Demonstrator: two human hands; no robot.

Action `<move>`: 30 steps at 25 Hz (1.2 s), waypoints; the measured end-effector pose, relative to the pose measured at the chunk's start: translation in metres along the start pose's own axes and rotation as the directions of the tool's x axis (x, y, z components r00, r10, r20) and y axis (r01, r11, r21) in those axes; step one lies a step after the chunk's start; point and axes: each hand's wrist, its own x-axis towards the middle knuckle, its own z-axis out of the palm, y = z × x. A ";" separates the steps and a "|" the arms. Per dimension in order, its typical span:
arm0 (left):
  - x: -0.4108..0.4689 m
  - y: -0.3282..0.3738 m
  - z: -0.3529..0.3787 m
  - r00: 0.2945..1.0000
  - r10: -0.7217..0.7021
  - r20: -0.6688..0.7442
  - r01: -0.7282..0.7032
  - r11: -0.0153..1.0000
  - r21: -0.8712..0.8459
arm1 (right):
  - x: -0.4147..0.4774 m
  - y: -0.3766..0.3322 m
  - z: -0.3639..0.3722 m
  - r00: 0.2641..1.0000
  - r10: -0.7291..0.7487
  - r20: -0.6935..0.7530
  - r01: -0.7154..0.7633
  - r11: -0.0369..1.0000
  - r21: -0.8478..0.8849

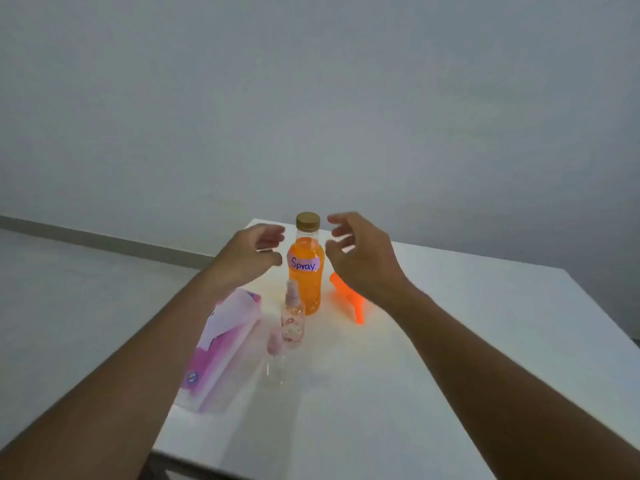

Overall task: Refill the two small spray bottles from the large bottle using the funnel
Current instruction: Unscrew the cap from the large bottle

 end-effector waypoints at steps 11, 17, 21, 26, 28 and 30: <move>0.053 -0.047 0.024 0.909 0.083 0.408 -0.152 0.978 0.141 | 0.090 -0.004 0.027 0.961 -0.104 0.255 0.179 0.939 -0.295; 0.050 -0.056 0.040 0.942 0.151 0.300 -0.177 0.982 0.060 | 0.085 -0.010 0.022 0.921 -0.174 0.348 0.295 0.895 -0.335; 0.051 -0.059 0.038 0.939 0.164 0.301 -0.194 0.978 0.073 | 0.084 -0.012 0.020 0.898 -0.217 0.383 0.352 0.877 -0.328; 0.050 -0.058 0.035 0.933 0.154 0.324 -0.187 0.980 0.074 | 0.086 -0.007 0.014 0.842 -0.284 0.459 0.448 0.841 -0.302; 0.050 -0.058 0.035 0.934 0.149 0.324 -0.185 0.979 0.084 | 0.091 -0.002 0.008 0.813 -0.278 0.512 0.465 0.839 -0.283; 0.051 -0.060 0.036 0.934 0.155 0.323 -0.187 0.980 0.071 | 0.094 -0.002 0.003 0.790 -0.242 0.564 0.441 0.863 -0.247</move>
